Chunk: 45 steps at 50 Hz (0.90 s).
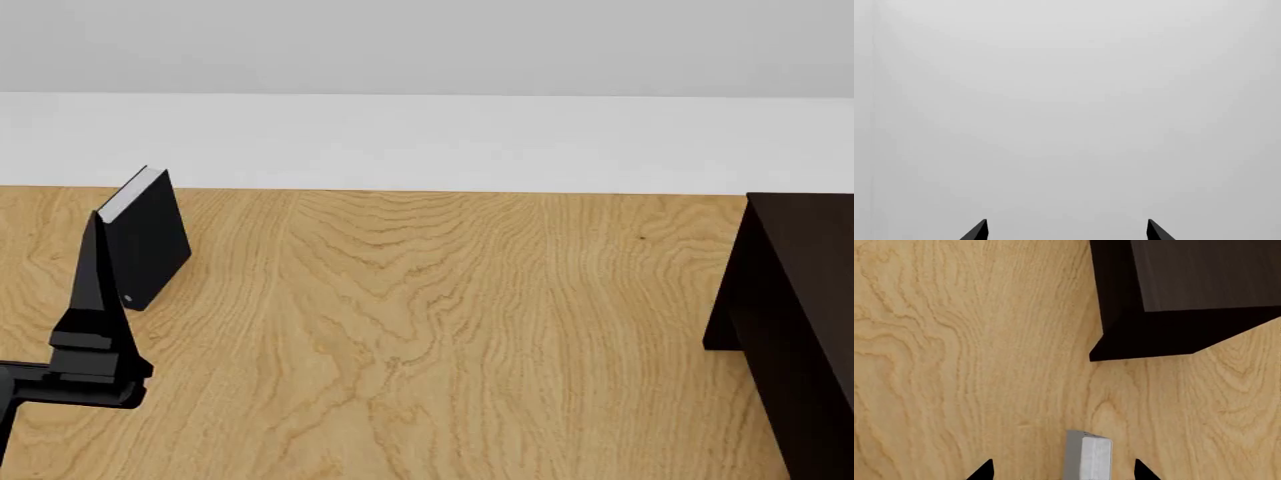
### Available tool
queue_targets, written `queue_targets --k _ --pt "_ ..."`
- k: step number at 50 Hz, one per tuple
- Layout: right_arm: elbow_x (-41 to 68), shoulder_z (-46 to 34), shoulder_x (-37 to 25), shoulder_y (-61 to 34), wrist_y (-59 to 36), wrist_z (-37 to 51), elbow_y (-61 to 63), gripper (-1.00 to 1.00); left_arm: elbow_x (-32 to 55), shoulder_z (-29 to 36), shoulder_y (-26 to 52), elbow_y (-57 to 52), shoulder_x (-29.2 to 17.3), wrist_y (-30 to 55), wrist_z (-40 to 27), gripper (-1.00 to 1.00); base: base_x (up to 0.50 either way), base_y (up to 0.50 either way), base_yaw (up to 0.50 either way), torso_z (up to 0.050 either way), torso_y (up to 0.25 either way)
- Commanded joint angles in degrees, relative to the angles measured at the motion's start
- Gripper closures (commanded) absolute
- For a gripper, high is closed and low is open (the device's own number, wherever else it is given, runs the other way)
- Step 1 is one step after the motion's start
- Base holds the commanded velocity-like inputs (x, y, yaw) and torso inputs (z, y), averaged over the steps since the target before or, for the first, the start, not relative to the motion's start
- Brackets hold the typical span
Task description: Pick up the book on the right and place it on the cabinet shelf.
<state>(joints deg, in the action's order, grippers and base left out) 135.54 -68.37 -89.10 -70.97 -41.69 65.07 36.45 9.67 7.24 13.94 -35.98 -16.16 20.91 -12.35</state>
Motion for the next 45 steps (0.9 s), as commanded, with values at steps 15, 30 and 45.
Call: queue_targets --k 15,30,45 --pt "-13.20 -7.30 -0.78 7.99 8.96 -12.23 -2.76 -1.00 0.20 0.82 0.13 0.60 -0.47 -0.24 -0.53 -1.00 0.00 0.00 0.00 0.000 0.000" --pt "-16.69 -10.98 -0.89 12.06 13.98 -15.76 -4.25 -1.00 0.70 0.84 -0.07 0.37 -0.76 -0.35 -0.80 -1.00 0.00 0.00 0.00 0.000 0.000" --pt "-21.57 -14.16 -0.88 15.54 16.71 -21.81 -8.07 -1.00 1.11 1.18 0.03 0.79 -0.91 -0.59 -1.00 -1.00 0.00 0.00 0.00 0.000 0.000"
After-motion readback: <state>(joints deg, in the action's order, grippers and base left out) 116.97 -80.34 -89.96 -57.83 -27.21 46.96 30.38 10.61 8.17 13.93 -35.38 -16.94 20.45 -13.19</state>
